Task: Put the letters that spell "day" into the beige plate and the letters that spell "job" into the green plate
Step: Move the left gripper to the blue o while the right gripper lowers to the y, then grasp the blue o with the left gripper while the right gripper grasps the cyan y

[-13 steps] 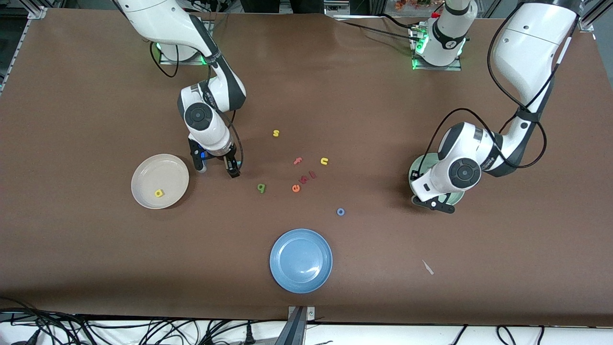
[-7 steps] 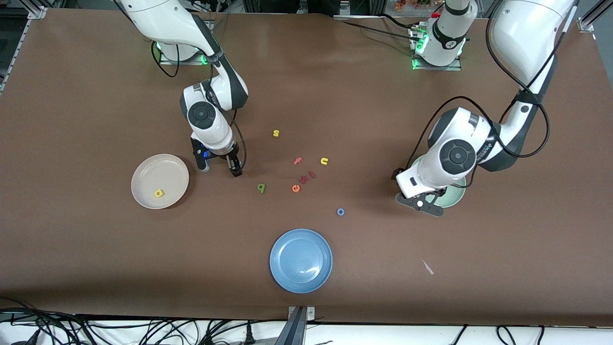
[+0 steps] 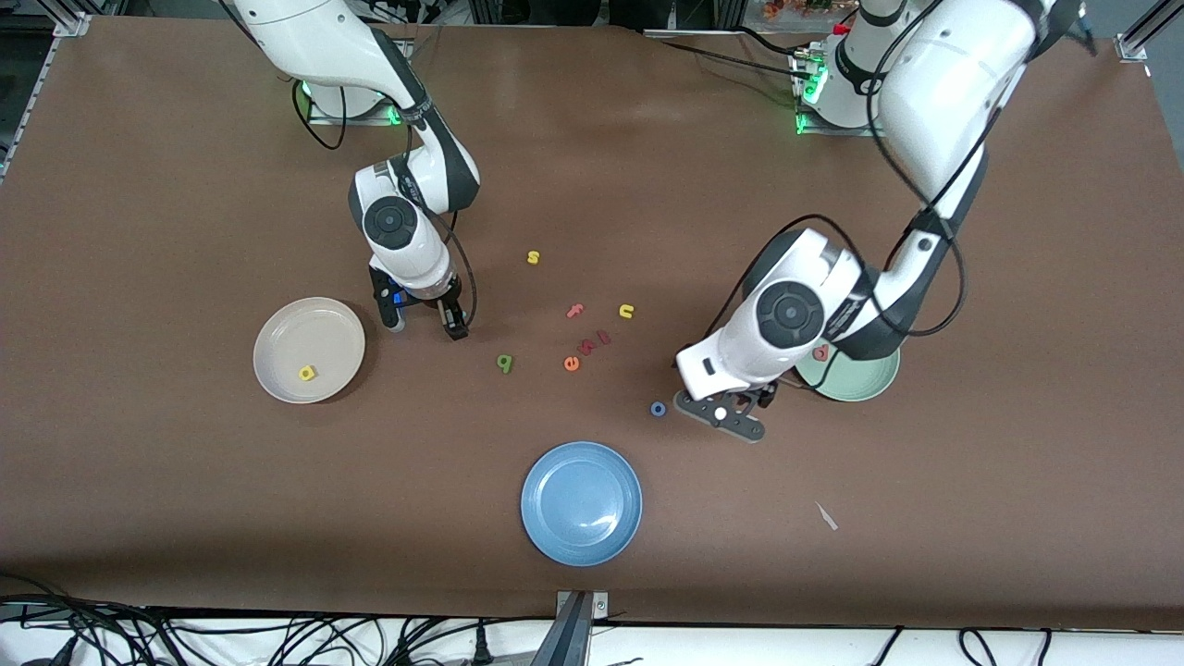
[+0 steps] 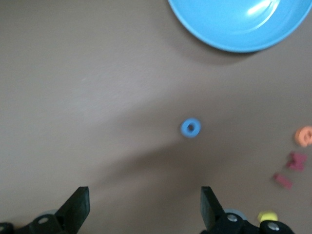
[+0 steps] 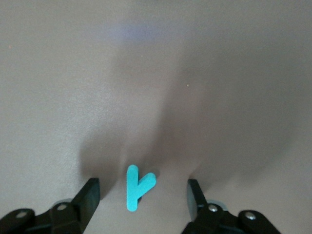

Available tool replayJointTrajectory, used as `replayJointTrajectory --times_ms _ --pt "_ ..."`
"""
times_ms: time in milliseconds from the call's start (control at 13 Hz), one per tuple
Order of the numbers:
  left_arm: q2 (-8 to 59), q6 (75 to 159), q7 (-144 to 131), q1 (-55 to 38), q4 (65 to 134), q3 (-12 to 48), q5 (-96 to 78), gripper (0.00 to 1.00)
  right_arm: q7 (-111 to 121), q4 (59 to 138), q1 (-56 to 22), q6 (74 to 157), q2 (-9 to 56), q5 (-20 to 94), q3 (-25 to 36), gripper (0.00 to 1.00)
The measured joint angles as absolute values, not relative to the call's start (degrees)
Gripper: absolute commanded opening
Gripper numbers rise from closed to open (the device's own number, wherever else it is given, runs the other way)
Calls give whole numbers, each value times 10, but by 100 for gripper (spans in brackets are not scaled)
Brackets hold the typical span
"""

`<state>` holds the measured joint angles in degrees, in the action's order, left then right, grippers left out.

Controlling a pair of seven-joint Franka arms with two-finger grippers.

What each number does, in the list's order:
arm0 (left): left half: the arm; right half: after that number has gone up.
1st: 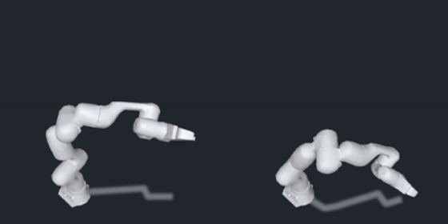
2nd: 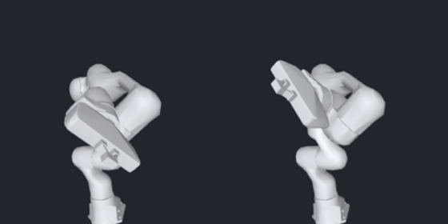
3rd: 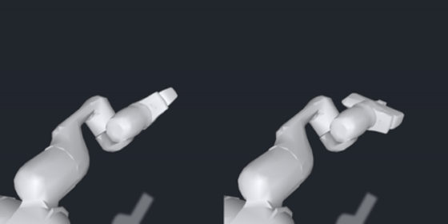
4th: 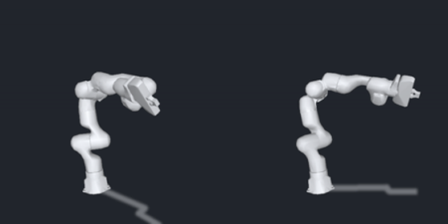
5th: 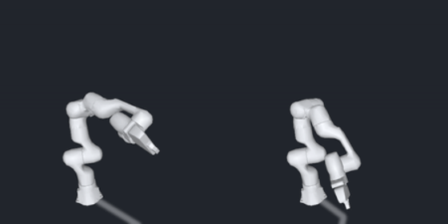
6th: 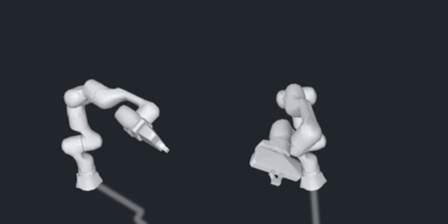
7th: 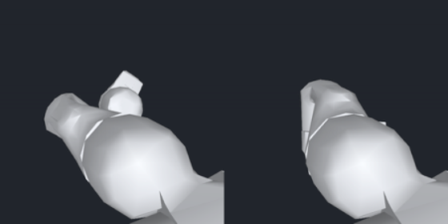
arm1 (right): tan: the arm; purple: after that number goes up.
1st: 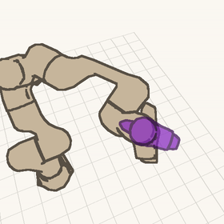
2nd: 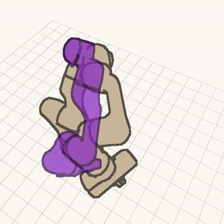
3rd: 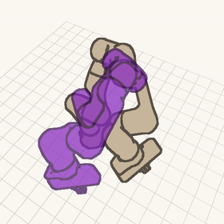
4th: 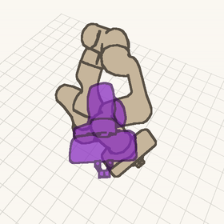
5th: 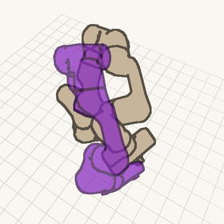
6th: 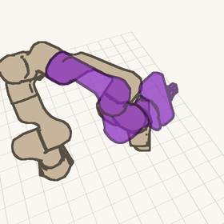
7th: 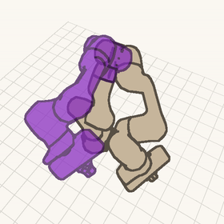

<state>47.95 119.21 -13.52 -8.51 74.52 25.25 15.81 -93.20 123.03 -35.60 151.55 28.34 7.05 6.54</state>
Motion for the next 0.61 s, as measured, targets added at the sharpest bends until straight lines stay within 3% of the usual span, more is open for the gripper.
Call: replayJointTrajectory --times_ms 230,614 --pt "543 1225 -186 -118 680 231 158 82 -932 1230 -356 1519 283 69 65 65" --pt "586 1295 -184 -137 669 229 158 78 -932 1229 -356 1520 281 68 66 51"
